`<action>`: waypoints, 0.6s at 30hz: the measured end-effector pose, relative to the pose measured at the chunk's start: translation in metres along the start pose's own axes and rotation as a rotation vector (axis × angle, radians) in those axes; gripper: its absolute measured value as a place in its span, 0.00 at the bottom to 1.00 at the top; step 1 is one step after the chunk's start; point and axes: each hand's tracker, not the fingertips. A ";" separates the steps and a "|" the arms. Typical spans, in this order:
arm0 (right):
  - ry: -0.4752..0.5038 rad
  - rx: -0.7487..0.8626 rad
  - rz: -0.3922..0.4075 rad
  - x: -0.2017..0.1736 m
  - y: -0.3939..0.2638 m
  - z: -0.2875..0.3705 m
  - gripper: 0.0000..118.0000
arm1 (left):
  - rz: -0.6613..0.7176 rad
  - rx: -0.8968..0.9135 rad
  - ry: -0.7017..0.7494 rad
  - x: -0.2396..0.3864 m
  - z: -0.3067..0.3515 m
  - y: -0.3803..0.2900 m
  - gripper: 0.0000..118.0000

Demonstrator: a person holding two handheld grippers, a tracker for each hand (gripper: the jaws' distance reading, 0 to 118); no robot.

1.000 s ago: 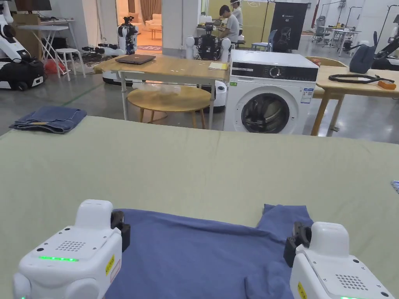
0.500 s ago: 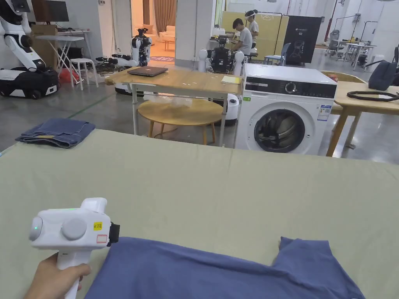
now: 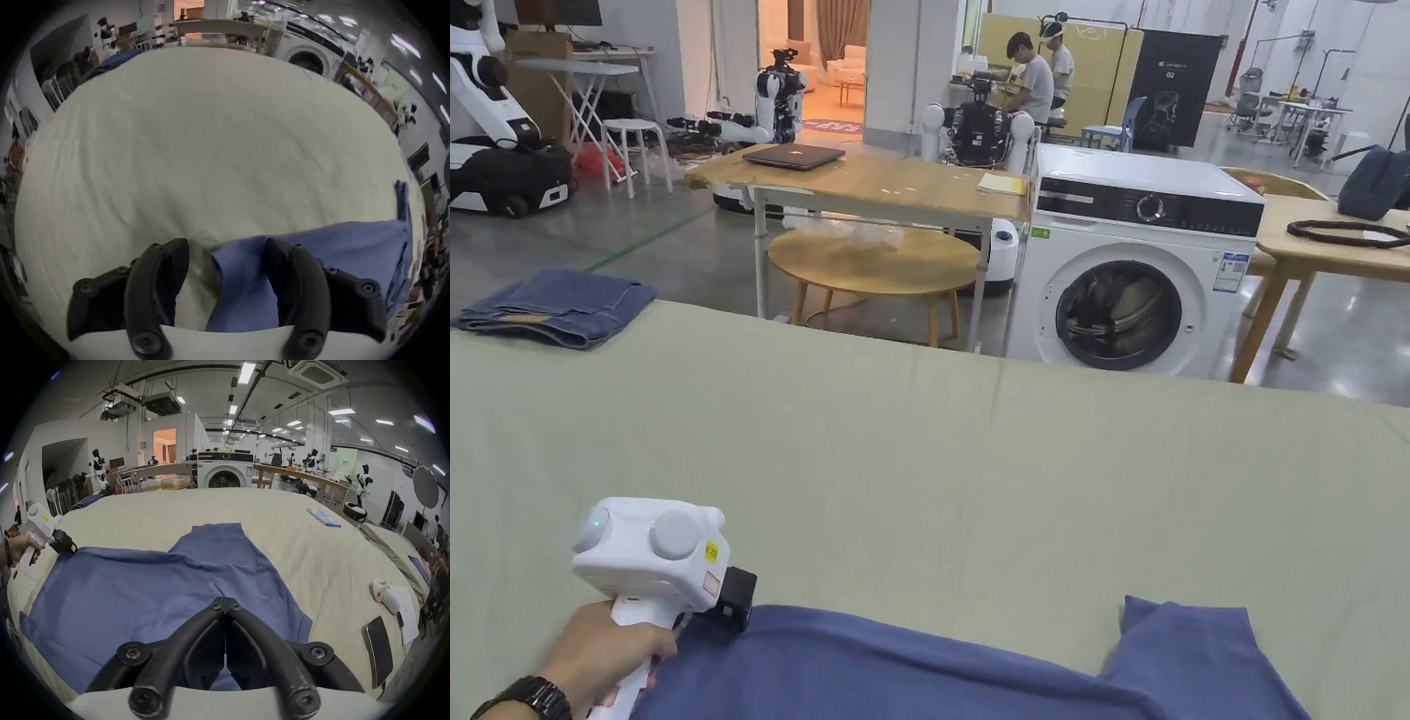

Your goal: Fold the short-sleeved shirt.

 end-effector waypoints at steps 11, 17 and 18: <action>-0.011 -0.054 -0.012 0.019 0.023 -0.019 0.01 | -0.082 0.097 -0.029 0.024 0.024 -0.015 0.00; 0.013 -0.182 -0.056 0.061 0.067 -0.066 0.40 | -0.059 0.231 -0.095 0.012 0.073 -0.016 0.00; 0.005 -0.218 -0.047 0.091 0.077 -0.107 0.52 | -0.061 0.244 -0.097 0.011 0.081 -0.016 0.00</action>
